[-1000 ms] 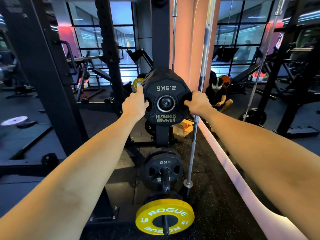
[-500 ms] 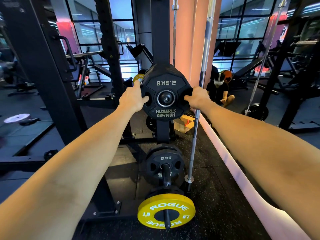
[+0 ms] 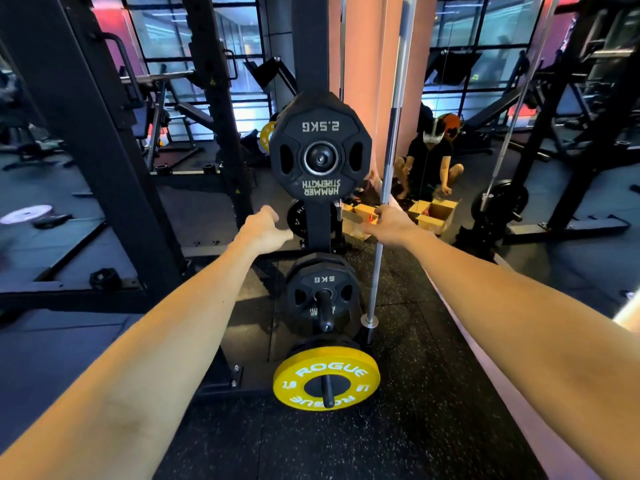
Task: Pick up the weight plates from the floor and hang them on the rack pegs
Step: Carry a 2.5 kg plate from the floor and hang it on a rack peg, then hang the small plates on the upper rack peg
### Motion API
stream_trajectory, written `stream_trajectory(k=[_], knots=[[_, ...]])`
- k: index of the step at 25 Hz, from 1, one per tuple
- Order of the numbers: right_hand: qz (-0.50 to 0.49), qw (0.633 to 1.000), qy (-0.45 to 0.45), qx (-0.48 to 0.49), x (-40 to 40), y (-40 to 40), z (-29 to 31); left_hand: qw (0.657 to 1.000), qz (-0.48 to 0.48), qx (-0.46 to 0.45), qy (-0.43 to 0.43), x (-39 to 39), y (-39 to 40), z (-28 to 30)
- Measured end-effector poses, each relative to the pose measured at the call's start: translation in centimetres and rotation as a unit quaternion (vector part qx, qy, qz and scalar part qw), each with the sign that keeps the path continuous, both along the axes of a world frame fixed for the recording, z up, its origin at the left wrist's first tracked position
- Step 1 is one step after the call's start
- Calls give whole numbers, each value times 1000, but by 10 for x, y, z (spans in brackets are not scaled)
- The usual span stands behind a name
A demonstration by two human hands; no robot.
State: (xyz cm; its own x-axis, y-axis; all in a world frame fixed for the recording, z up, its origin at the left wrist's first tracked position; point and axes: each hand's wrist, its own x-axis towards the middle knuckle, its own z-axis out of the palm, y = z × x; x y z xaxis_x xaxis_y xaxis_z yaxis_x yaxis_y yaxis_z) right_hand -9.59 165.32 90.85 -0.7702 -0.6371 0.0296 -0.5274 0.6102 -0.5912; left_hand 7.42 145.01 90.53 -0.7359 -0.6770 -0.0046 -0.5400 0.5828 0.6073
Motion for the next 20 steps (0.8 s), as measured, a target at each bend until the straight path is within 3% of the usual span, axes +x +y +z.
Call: stream_trajectory(k=[9,14,20], knots=[[55,967,-159,191,111,109,-199,971,-18,170,-168,116,144,-212],[124,894,-256,345,203,195,-304,909,5,298,-291,222,254,-315],[222,833,-281,423,276,243,-353,869,57,350,-345,320,325,-358]])
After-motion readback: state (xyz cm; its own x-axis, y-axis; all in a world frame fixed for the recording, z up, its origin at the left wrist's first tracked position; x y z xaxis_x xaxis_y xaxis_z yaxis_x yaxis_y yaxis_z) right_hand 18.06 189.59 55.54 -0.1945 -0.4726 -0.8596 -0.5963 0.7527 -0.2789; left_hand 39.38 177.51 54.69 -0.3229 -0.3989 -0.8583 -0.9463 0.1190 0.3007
